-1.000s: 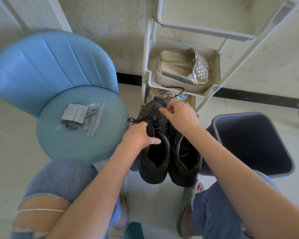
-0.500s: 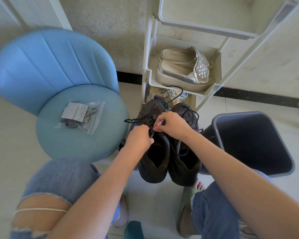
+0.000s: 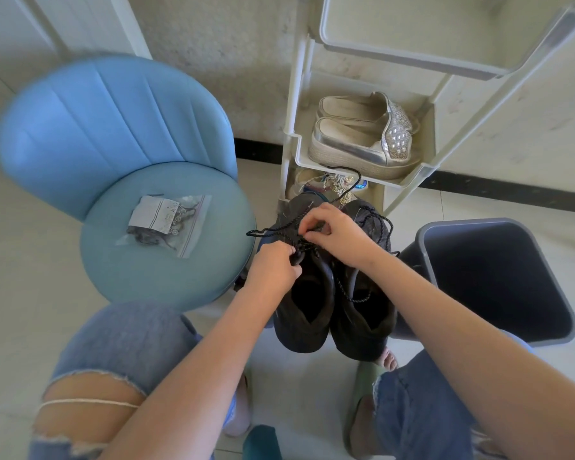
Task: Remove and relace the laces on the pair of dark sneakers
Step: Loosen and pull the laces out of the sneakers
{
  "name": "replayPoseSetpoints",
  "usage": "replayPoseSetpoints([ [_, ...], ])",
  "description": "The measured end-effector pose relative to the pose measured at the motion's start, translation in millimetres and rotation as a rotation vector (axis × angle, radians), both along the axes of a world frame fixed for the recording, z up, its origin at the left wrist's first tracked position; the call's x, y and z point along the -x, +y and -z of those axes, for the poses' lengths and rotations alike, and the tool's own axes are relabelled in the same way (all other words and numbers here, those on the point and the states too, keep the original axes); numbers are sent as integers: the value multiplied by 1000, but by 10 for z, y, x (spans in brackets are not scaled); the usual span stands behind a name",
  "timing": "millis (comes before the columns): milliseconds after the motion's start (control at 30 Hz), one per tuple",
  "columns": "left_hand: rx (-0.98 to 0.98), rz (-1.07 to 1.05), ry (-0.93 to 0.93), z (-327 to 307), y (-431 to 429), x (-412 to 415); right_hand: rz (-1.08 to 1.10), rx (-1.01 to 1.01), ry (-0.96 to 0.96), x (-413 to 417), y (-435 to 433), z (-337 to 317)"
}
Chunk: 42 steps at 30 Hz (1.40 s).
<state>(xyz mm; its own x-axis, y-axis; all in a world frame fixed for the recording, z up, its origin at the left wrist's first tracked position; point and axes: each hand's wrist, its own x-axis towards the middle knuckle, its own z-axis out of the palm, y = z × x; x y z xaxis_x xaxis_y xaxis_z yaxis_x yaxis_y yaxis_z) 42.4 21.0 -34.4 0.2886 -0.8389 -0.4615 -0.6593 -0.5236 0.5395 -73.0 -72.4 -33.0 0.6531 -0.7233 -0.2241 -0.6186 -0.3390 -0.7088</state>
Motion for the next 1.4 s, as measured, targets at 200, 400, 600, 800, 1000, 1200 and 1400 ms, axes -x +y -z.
replayPoseSetpoints([
  [200, 14, -12, -3, -12, 9, 27, -157, 74, 196, -13, 24, 42],
  [400, 2, -3, -15, -4, 12, 29, -125, -86, 98, -3, -16, 75],
  [600, -9, 4, -35, -3, 2, 58, -44, -150, 80, -48, -1, 74],
  [800, -13, 38, -89, 9, 25, 53, 246, -46, 137, -55, -87, 143],
  [1000, 14, 16, -77, 38, 43, 36, -64, -76, -24, 10, -85, -30],
  [1200, -15, -28, -44, 30, 19, 38, -197, 0, 124, -36, -53, 121],
  [1400, -52, 27, -52, 24, 7, 32, -240, -80, 96, -15, -116, 87],
])
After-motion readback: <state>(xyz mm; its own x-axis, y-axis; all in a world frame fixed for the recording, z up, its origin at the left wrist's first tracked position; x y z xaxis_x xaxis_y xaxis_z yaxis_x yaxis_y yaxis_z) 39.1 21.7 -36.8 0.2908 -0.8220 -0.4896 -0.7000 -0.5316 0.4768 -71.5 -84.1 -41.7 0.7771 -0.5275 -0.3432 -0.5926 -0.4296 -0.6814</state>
